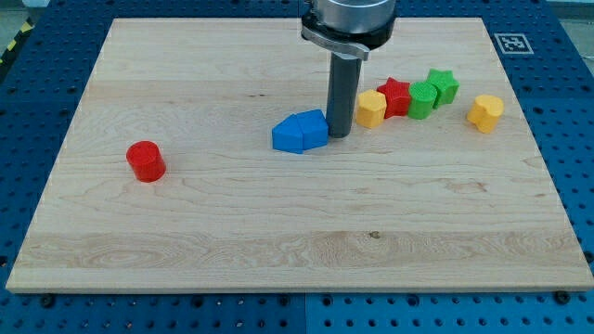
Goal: Push the blue cube and blue triangle towards the red circle
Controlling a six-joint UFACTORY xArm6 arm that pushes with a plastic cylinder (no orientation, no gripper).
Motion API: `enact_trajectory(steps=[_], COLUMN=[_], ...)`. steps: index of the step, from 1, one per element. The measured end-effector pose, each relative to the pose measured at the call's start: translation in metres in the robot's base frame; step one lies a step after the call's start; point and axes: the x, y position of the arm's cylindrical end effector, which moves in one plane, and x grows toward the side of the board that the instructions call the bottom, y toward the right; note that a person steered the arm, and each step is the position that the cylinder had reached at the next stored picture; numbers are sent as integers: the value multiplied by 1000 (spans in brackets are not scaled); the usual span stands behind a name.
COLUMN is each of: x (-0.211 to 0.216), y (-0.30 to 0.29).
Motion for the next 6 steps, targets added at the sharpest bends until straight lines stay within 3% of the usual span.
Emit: enact_trajectory(steps=[6], x=[19], y=[-116])
